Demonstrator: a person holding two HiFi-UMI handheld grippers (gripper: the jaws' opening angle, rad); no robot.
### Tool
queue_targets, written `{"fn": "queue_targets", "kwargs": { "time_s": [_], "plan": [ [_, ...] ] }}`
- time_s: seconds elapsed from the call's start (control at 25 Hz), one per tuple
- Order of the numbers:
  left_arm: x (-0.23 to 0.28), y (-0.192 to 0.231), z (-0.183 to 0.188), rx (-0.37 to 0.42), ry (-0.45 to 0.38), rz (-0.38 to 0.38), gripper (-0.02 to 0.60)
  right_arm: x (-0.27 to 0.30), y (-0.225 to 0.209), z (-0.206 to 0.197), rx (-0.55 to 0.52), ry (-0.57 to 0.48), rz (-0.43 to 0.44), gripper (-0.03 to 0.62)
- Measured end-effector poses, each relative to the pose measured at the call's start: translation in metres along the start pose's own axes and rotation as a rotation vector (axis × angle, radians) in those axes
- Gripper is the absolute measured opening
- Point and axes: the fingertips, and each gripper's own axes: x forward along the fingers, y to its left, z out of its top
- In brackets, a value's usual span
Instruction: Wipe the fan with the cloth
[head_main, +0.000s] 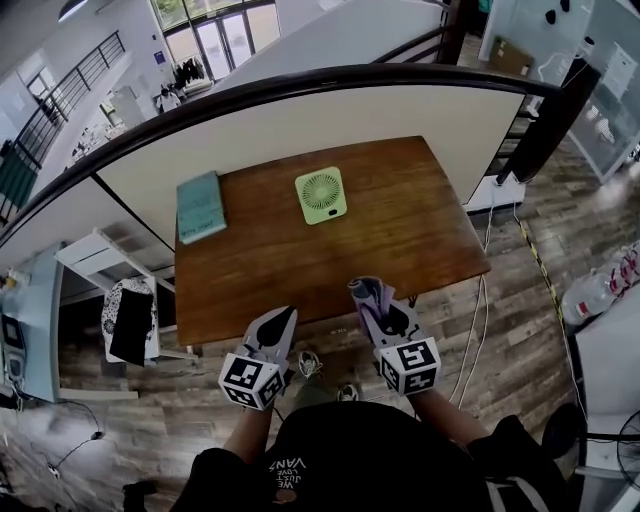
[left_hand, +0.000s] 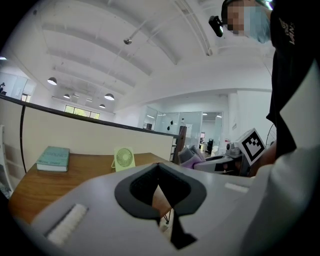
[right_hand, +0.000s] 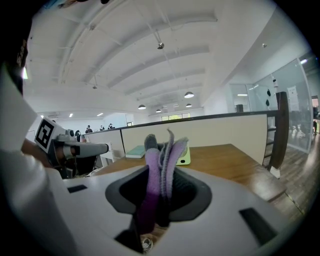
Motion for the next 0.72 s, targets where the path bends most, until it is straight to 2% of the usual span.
{"fn": "queue_targets", "kwargs": {
  "time_s": [0.72],
  "plan": [
    [-0.012,0.006,-0.021,-0.039,0.014,0.048,0.011,0.004,0.008,-0.015,-0.005,0.024,-0.01,0.117]
  ]
}}
